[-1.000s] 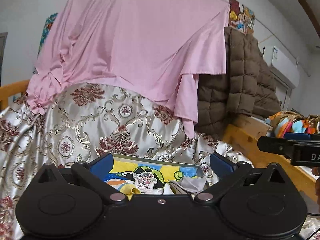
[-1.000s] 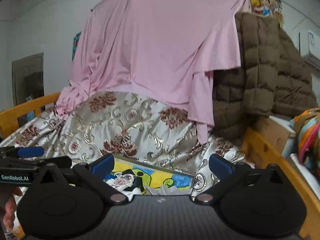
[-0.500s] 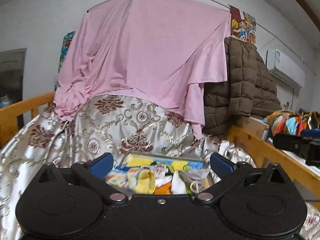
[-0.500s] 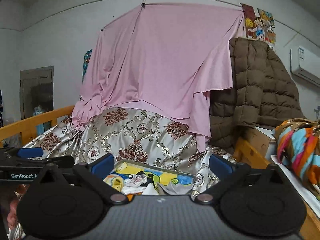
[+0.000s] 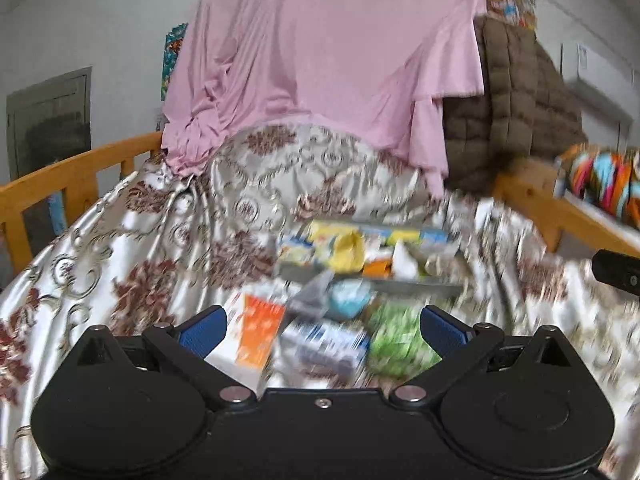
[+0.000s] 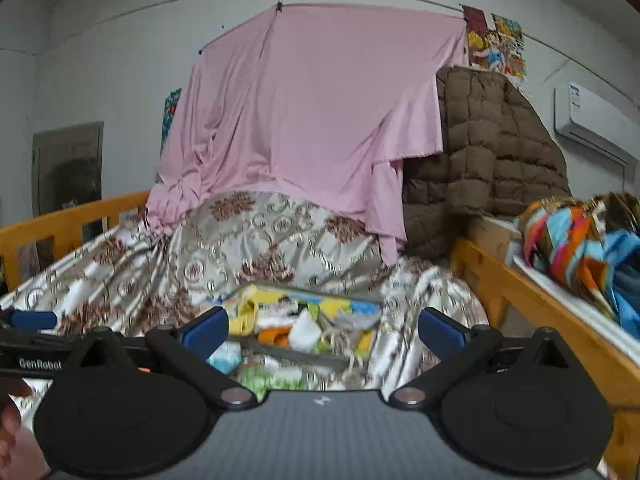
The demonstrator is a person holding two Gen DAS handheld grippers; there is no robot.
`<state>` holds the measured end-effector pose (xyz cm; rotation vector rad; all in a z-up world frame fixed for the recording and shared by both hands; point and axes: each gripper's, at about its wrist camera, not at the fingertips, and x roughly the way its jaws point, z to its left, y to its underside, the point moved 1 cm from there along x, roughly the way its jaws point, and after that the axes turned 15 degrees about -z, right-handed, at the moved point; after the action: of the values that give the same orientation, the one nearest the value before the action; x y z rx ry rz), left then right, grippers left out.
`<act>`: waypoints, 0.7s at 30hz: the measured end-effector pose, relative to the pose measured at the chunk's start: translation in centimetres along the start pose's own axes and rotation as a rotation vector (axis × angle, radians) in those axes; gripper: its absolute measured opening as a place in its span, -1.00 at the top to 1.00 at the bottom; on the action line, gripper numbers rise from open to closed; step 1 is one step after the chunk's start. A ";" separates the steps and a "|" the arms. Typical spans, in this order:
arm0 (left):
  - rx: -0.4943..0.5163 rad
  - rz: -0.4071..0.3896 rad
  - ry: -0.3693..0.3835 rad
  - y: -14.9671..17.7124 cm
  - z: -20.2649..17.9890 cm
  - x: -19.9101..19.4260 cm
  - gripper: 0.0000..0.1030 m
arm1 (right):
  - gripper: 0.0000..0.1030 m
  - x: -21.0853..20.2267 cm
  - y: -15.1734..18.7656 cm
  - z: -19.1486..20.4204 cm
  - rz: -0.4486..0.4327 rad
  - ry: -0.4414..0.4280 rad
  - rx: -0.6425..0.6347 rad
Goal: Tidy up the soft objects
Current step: 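Move both grippers back toward the remaining items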
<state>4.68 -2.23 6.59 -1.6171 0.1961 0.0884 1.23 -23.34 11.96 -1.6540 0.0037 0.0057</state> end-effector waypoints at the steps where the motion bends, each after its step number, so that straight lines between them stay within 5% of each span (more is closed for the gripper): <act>1: 0.014 0.012 -0.001 0.4 0.0 -0.2 -0.99 | -1.00 -0.4 0.8 0.2 0.012 0.005 0.003; 10: 0.103 0.080 -0.033 2.8 0.3 -1.3 -0.99 | -1.00 -2.3 5.5 2.1 0.106 -0.009 0.050; 21: 0.158 0.128 -0.117 3.5 0.9 -0.7 -0.99 | -1.00 -1.7 7.3 3.2 0.199 -0.041 0.060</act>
<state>3.41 -1.42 3.18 -1.4364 0.2109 0.2591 -0.57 -20.77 4.44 -1.5877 0.1359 0.1888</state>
